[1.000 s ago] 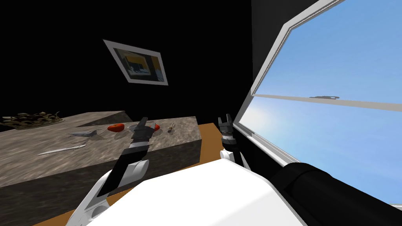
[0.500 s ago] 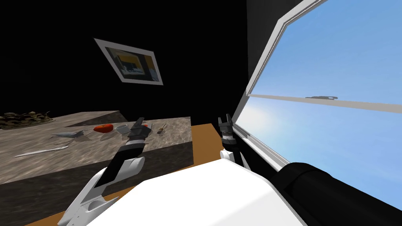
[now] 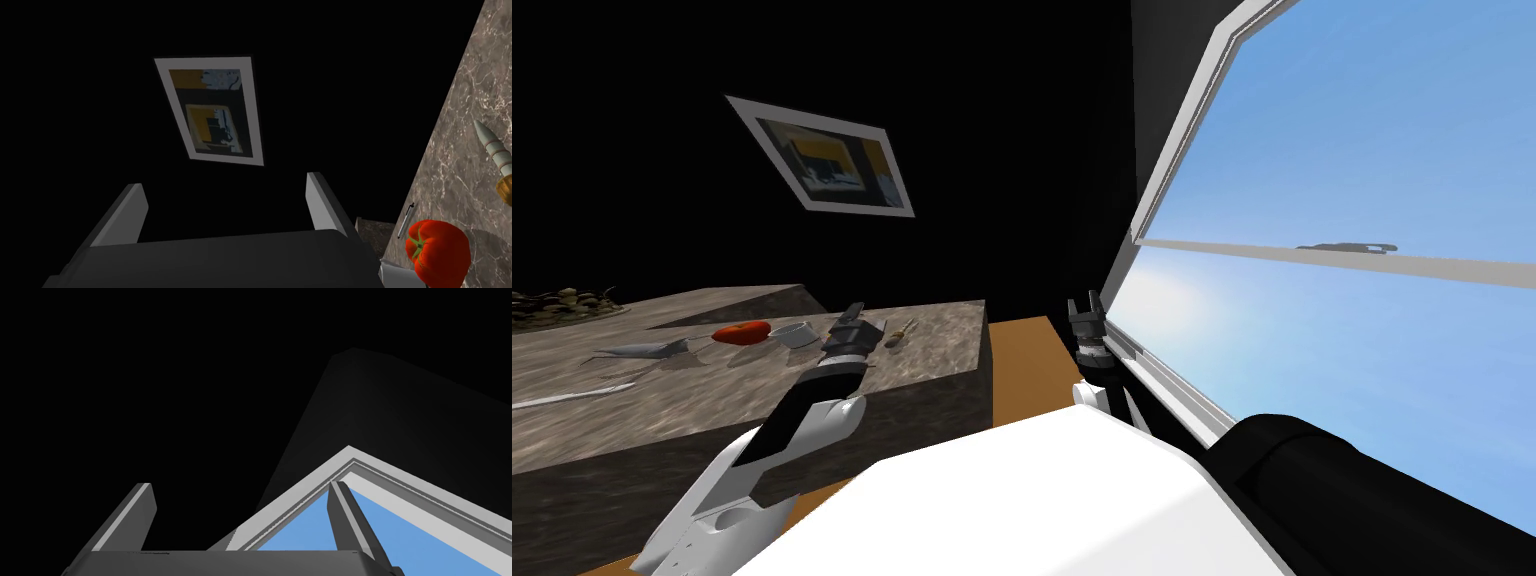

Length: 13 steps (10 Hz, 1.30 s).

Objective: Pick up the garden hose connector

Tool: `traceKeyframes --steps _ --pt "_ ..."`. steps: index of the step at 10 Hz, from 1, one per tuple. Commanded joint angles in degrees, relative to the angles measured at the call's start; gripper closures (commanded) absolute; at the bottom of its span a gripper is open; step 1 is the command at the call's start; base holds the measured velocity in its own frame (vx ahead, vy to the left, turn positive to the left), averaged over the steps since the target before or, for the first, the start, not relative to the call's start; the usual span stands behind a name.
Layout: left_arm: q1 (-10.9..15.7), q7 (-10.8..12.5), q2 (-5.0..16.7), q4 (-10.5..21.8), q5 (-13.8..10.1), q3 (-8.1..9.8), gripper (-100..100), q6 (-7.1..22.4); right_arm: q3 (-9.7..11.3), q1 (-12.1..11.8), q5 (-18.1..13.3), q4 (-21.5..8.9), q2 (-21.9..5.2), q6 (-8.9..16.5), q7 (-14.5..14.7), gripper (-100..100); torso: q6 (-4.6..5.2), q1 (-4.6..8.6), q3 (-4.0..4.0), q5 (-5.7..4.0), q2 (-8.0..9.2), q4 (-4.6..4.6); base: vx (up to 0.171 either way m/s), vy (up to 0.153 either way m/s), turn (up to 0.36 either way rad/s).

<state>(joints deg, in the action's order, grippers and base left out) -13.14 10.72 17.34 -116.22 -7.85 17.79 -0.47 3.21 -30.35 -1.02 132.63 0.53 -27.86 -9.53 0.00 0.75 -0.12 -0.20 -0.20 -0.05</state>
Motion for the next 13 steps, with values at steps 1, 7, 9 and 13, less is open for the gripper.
traceKeyframes --steps 1,7,9,13 --pt "0.4 0.5 0.8 1.6 -0.7 0.95 -100 0.7 0.0 0.0 0.0 0.0 0.0 0.0 0.0 0 0.0 0.0 0.0 0.0 0.0 0.0 0.028 -0.148 0.014" --pt "4.5 3.3 5.1 10.7 -5.4 8.35 -100 10.3 0.0 0.0 0.0 0.0 0.0 0.0 0.0 0 -0.01 -0.37 -0.11 0.07 -0.17 -0.05 0.079 -0.171 0.03" --pt "5.5 3.9 6.3 13.3 -6.6 10.26 -100 12.9 0.0 0.0 0.0 0.0 0.0 0.0 0.0 0 -0.08 -0.52 -0.04 0.11 -0.06 -0.02 0.047 -0.082 0.178" --pt "5.5 3.9 6.3 13.3 -6.6 10.26 -100 12.9 0.0 0.0 0.0 0.0 0.0 0.0 0.0 0 -0.02 -0.78 0.09 0.16 0.16 0.03 0.0 -0.03 -0.042"
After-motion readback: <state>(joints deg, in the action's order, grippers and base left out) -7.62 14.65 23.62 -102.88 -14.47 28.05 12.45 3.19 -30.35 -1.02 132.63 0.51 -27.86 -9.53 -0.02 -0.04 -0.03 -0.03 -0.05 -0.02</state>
